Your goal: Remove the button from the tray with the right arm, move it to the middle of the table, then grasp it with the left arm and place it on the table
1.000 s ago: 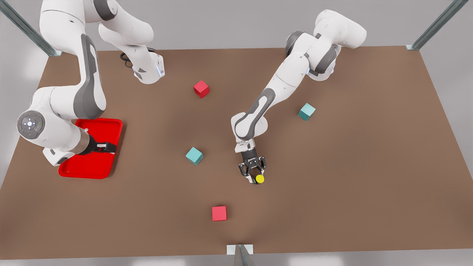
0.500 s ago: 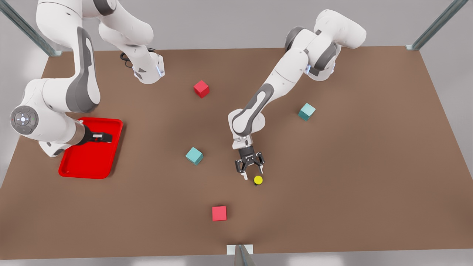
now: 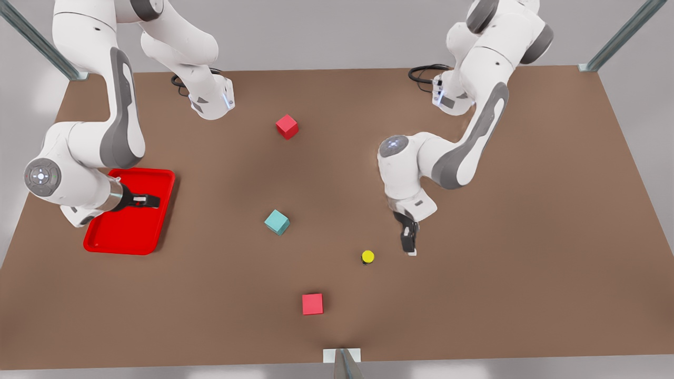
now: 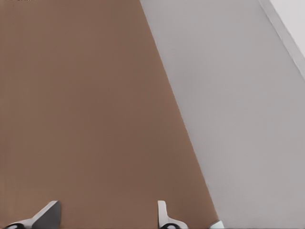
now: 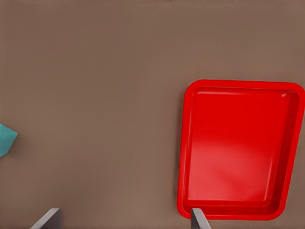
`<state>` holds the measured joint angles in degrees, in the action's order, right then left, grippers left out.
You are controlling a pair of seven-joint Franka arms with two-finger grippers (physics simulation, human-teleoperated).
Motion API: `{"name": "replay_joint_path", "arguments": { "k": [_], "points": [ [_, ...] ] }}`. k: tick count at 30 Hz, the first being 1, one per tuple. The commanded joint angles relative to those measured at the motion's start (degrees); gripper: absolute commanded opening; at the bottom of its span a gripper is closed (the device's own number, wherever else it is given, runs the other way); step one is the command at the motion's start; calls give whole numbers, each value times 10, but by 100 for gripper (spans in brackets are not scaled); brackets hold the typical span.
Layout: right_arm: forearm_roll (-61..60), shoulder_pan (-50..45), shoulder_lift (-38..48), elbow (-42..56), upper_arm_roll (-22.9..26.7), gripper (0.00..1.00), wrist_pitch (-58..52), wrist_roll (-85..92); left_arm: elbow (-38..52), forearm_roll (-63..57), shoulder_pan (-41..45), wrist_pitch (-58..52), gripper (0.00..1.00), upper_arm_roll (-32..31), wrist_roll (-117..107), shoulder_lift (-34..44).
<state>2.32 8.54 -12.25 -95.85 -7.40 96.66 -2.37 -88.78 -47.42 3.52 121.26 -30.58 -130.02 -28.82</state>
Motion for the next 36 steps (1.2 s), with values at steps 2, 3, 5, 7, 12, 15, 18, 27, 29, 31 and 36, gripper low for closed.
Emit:
{"name": "replay_joint_path", "arguments": {
  "k": [2,3,5,7,12,15,18,27,29,31,36],
  "points": [
    [0,-1,-1,0,-1,100,7,11,30,216,-37,-121,99,38,864,31],
    [0,-2,-1,0,0,100,7,11,33,388,6,-152,99,162,1049,75],
    [0,-2,-4,0,0,100,7,11,42,525,11,-270,100,265,1272,119],
    [0,-2,-5,0,0,100,7,11,43,526,7,-342,100,275,1299,191],
    [0,-2,-6,0,0,100,7,11,-113,520,5,-292,100,313,1347,376],
    [0,-2,-6,0,0,100,7,11,-99,522,1,-315,100,312,1341,368],
    [1,-3,-7,0,-1,100,7,11,-76,522,3,-315,100,312,1347,345],
    [1,-3,-10,0,0,100,5,12,-55,521,3,-316,100,311,1344,332],
    [1,-3,-11,0,0,100,5,12,-51,521,4,-317,100,311,1342,330],
    [1,-2,-11,1,0,100,8,12,-49,521,5,-320,100,311,1340,330],
    [22,9,4,13,0,100,30,37,-48,521,5,-320,100,310,1340,330]
  ]
}}
